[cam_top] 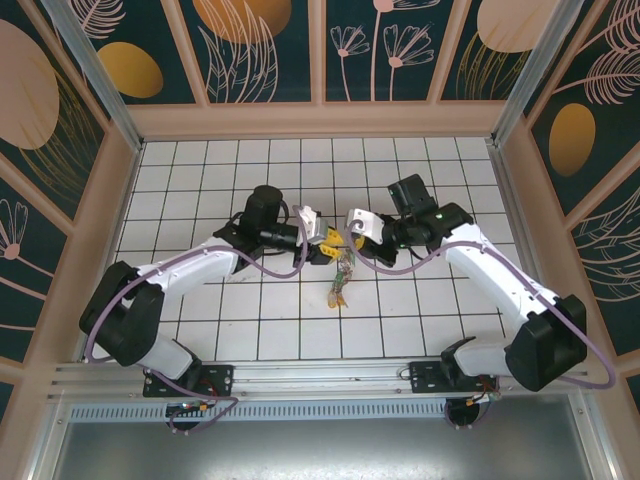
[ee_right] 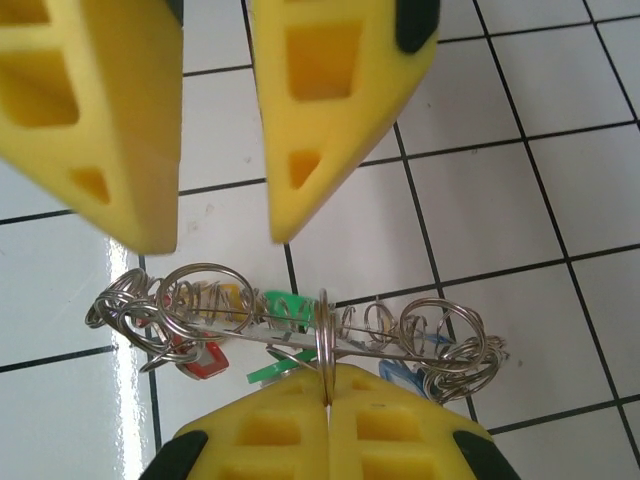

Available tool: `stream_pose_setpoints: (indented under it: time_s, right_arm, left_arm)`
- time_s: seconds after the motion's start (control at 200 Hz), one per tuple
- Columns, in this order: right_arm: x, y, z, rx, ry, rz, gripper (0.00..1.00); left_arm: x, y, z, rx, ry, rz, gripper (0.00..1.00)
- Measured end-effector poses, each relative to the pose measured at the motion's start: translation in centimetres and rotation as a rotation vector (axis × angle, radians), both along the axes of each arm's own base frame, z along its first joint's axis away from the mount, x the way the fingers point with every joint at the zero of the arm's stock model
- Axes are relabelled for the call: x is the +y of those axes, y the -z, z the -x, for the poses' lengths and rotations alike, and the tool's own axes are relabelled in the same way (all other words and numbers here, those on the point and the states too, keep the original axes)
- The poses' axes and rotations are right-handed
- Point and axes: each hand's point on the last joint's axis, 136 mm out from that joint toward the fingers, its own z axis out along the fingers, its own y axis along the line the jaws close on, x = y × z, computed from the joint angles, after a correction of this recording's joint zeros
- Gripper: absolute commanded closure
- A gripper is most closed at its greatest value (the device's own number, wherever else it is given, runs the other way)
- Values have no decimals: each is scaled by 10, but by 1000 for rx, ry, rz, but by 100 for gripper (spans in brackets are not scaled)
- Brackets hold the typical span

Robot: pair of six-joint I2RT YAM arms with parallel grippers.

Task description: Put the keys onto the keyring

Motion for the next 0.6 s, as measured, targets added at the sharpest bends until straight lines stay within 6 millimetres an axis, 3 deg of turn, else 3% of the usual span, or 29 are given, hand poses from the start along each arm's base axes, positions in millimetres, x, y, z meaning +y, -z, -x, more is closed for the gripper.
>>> stream_pose_setpoints:
  time_s: [0.2, 0.601]
  right_arm:
    - [-2, 14, 2, 52, 19, 53, 100]
    - [-2, 21, 0, 77, 23, 71, 100]
  left_arm:
    - [-6, 22, -5, 2, -19, -47, 71]
    - [-12, 26, -8, 6, -28, -42, 73]
